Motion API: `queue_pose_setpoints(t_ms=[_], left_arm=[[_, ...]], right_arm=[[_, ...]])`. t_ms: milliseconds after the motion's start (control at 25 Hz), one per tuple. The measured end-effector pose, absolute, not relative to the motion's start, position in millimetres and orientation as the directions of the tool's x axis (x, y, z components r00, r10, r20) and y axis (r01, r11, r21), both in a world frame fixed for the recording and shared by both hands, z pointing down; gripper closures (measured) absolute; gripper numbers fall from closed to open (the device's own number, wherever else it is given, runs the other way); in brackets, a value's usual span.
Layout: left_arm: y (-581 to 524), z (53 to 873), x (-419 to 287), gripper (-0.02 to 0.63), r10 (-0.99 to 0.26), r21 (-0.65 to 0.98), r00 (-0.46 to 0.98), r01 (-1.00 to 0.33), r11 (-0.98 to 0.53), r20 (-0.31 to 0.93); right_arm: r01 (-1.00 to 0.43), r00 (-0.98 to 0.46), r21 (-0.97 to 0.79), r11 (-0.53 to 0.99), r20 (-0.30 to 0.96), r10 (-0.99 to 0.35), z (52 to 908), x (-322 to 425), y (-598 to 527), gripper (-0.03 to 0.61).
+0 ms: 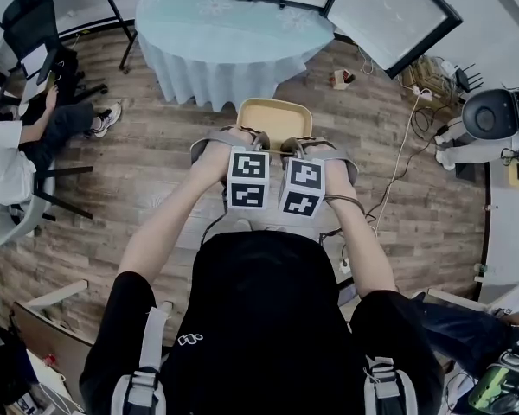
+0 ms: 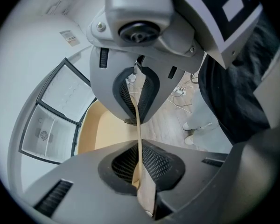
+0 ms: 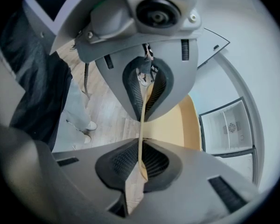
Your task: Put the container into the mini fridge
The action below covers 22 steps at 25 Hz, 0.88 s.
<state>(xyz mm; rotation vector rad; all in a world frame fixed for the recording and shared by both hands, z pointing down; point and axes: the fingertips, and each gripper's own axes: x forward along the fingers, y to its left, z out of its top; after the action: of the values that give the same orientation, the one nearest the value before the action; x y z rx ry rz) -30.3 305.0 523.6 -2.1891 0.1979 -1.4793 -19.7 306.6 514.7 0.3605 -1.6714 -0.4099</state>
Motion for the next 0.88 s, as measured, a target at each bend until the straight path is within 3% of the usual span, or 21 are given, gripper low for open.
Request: queue_pose_setpoints(t_ms=[880], left_arm=[[253, 513, -52, 0.584, -0.455, -0.532, 0.385, 0.117, -0.839, 0.803]], right_arm=[[0.041, -0.134, 0.514, 0.857, 0.853, -0.505, 504, -41, 255, 0.56]])
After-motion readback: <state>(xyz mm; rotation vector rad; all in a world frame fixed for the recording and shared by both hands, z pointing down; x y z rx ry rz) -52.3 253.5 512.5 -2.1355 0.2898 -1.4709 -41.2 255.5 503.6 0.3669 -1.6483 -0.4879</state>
